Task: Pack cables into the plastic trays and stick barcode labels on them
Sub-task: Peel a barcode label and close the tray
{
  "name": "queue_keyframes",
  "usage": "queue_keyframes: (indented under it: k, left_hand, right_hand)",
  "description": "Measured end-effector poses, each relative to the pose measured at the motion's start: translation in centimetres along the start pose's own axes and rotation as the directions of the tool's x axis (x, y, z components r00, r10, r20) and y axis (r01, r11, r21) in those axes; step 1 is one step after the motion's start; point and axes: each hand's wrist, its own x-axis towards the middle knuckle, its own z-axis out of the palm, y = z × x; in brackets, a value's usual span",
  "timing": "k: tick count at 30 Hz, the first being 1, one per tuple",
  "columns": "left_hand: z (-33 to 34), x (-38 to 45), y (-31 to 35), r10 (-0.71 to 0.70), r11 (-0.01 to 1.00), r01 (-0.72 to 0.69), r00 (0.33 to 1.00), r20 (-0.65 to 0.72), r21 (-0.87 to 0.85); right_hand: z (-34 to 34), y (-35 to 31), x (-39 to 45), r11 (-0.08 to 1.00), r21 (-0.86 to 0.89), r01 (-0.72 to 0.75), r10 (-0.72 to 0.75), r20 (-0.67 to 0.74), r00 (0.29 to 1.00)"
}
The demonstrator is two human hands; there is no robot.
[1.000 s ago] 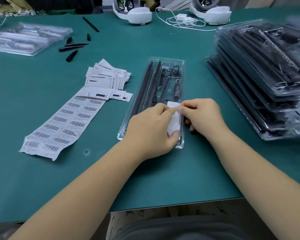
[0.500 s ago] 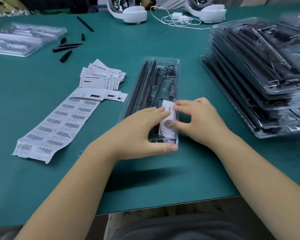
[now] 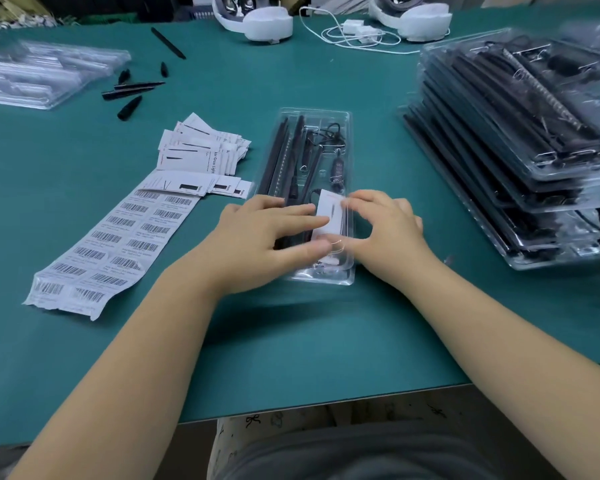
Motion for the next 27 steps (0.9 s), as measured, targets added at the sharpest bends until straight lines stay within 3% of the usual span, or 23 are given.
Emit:
queue_keyframes:
  k: [3,7,9,13,19,23,27]
  left_hand:
    - [0.9,0.5,0.1,0.006,0.996,-0.006,1.000,0.007,0.089]
    - [1.0,0.7,-0.1,0.032,0.999,-0.031,0.998,0.046,-0.015]
    - [0.8,1.0,-0.2,0.038,0.999,-0.039,0.999,0.025,0.015]
    - [1.1,1.2,0.1,0.020,0.981,-0.033,0.997,0.068,0.191]
    - [1.5,1.2,-0.1,0.002,0.977,-0.020,0.996,0.086,0.214]
    - [1.6,1.2,0.3,-0.014,0.963,-0.015,0.994,0.106,0.270]
    - [1.7,1.2,0.3,-0.012,0.961,-0.018,0.994,0.107,0.275]
  right_hand:
    - [0.1,0.4,0.2,0.999,-0.033,-0.020,0.021,0.037,0.999]
    - [0.3,0.6,0.0,0.980,-0.195,0.028,-0.001,0.137,0.991]
    - [-0.1,0.7,0.3,0.974,-0.221,0.051,-0.012,0.174,0.985]
    - [-1.0,1.2,1.2,0.999,-0.051,-0.020,0.031,0.211,0.977]
    - [-1.1,0.6,0.9,0.990,0.123,-0.064,0.057,0.056,0.997]
    - [-1.9,1.0,0.8,0.895,0.428,-0.123,0.078,0.122,0.989]
    - [-2.1,1.5,1.0,0.966,0.257,-0.033,-0.002,0.136,0.991]
